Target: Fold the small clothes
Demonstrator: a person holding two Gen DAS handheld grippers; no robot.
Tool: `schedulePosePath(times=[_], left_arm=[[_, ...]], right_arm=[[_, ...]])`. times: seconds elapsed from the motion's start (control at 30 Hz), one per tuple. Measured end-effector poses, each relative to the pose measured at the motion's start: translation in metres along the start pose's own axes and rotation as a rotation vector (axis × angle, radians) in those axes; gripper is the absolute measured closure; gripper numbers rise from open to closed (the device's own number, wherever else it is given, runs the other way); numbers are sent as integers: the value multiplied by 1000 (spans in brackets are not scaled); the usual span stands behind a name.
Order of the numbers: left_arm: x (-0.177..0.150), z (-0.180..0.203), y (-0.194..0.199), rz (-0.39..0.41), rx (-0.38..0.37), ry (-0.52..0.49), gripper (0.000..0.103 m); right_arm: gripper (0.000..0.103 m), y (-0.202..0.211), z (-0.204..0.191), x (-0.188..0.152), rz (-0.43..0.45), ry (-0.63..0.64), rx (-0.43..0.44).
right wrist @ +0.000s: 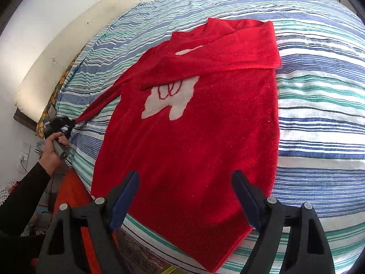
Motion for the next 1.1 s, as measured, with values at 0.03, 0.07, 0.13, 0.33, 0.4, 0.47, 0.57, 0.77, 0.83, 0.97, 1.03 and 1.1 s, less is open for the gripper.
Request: schedulePosePath(times=[0.03, 0.07, 0.13, 0.33, 0.4, 0.47, 0.57, 0.77, 0.83, 0.97, 1.03, 1.1], left_arm=[[-2, 34, 10, 12, -40, -73, 100], [-9, 76, 21, 17, -92, -164, 100], [-35, 157, 39, 3, -212, -339, 100], [-205, 340, 83, -128, -528, -737, 98], [-279, 356, 76, -212, -548, -803, 82], [-347, 351, 57, -318, -519, -876, 39], [-389, 308, 31, -398, -375, -947, 38], [-309, 232, 54, -295, -316, -982, 22], [-251, 206, 36, -220, -215, -954, 15], [-189, 149, -16, -263, -52, -895, 18], [-182, 142, -37, -294, -36, -895, 22], [-183, 150, -62, -309, -41, -910, 22]], right_arm=[[21, 1, 1, 0, 6, -5, 5], [21, 2, 2, 0, 11, -9, 10], [21, 3, 5, 0, 20, -21, 16], [20, 21, 19, -1, 75, -70, 23], [21, 29, 25, -2, 96, -78, 15], [21, 35, 33, -4, 112, -99, 9], [20, 43, 50, -9, 124, -145, -5], [20, 53, 72, -14, 157, -200, -15], [20, 48, 77, -14, 142, -221, -8], [20, 38, 72, -13, 117, -203, -11], [20, 34, 66, -14, 101, -182, -13], [20, 31, 61, -16, 88, -167, -18]])
Point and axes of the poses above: each gripper's, at about its wrist camera, not at the fingertips, and y roughly against the way its jaws point, z to its right, x to its top, the point moved 8 cm from there along -y, roughly the way its jaws point, and after that the axes turned 2 degrees about x, right-handed, at the moved point
